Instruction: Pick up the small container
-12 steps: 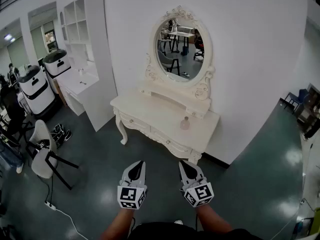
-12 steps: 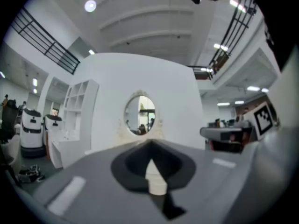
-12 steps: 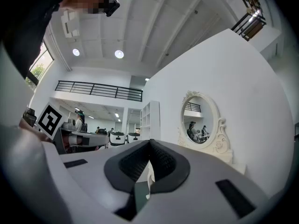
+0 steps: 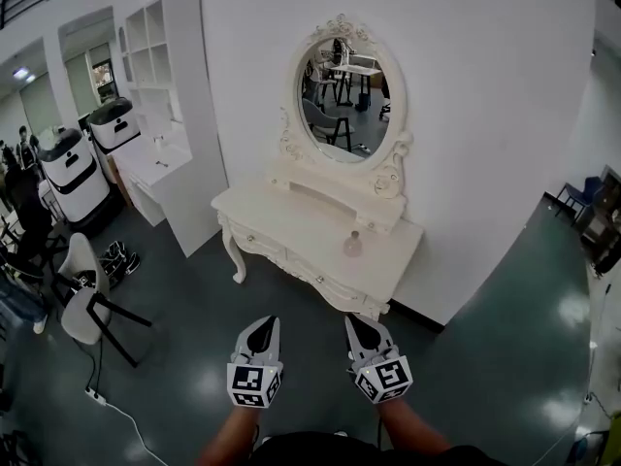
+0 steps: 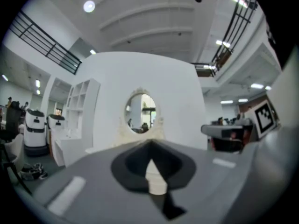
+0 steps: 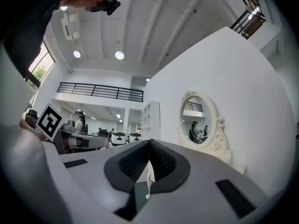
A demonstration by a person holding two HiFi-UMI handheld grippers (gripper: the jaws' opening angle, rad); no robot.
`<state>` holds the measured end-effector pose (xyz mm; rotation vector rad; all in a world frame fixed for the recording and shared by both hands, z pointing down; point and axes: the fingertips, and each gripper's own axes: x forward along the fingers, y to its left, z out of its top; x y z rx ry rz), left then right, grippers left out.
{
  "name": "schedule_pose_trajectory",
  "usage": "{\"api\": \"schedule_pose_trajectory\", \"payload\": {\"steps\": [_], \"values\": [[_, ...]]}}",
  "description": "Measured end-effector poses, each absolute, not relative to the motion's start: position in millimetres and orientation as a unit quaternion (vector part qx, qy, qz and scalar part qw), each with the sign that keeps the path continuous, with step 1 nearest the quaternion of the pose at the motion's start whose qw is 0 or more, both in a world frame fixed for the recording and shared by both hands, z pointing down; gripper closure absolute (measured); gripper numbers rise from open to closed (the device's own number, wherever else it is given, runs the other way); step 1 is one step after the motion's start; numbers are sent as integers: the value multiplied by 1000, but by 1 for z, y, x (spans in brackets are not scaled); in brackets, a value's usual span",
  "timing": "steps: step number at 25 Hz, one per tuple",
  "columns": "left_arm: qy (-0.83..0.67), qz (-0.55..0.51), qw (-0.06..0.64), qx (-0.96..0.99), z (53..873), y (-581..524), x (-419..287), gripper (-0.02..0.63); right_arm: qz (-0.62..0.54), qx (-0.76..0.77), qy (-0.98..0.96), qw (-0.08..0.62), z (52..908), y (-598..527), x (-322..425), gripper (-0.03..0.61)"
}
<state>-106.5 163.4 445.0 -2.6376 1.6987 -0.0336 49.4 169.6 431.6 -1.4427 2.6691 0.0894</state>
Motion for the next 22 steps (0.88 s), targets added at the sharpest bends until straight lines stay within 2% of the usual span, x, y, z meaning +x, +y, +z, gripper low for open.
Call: {"api": "schedule_pose_trajectory", "payload": {"steps": [12, 22], "values": [[549, -28, -6, -835, 458, 165, -53, 607, 9, -466, 882, 68, 447, 166, 103, 572], [542, -21, -15, -840, 470, 111, -59, 607, 7, -484, 874, 36, 463, 112, 94, 572]]}}
